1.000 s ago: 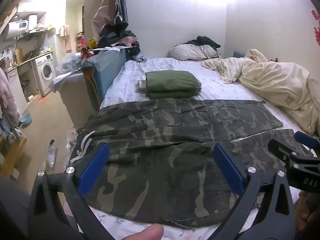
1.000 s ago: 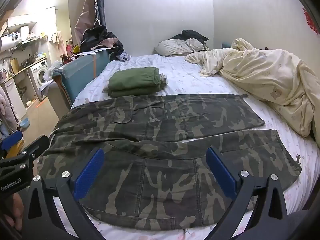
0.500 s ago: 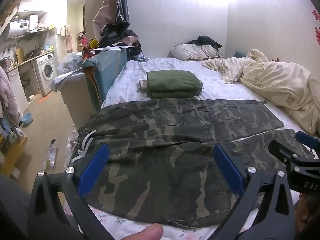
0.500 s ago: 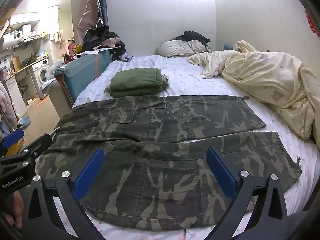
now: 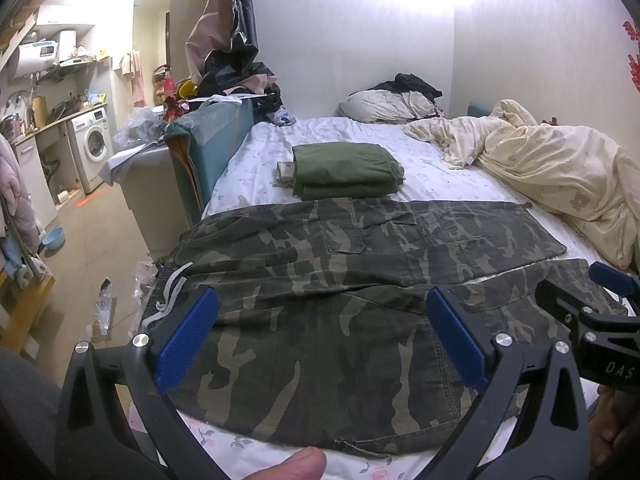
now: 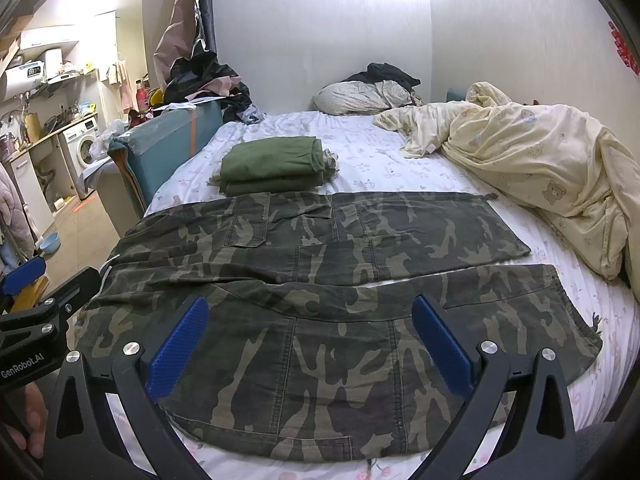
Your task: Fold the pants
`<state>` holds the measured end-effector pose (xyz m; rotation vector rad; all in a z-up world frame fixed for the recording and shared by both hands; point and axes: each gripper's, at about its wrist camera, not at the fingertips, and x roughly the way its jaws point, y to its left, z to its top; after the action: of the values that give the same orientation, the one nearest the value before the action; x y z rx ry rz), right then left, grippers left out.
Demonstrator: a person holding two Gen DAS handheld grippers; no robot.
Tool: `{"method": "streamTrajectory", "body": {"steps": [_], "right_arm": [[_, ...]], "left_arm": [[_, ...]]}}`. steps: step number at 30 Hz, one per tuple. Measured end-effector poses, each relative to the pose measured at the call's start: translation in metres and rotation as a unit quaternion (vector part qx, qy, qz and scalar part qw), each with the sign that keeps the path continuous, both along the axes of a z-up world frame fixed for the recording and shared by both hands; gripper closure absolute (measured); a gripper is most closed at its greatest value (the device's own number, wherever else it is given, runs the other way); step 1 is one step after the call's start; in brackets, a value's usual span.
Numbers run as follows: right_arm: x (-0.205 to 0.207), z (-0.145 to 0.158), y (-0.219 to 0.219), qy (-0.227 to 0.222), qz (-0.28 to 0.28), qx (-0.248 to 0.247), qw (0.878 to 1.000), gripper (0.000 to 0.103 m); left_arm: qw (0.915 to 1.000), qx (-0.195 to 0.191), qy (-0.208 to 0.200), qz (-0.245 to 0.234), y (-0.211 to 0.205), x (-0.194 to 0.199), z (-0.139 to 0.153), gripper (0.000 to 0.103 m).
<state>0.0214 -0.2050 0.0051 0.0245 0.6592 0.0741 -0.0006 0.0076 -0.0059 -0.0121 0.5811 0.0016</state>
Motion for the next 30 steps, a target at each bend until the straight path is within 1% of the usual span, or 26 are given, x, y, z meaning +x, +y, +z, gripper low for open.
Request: {"method": "streamTrajectory", "body": {"steps": [18,30], "right_arm": [[-0.0003,0.0,0.0,-0.002,0.0,-0.001,1.0,0.0],[-0.0001,-0.0007,-0.0008,-0.001,0.0,-0.001,1.0,0.0]], "left_arm": [[1.0,0.0,-0.002,0.0,0.0013,0.0,0.0013,0.001],[1.0,0.002,-0.004,0.001,-0.0008,0.0004,0.0075,0.001]]}}
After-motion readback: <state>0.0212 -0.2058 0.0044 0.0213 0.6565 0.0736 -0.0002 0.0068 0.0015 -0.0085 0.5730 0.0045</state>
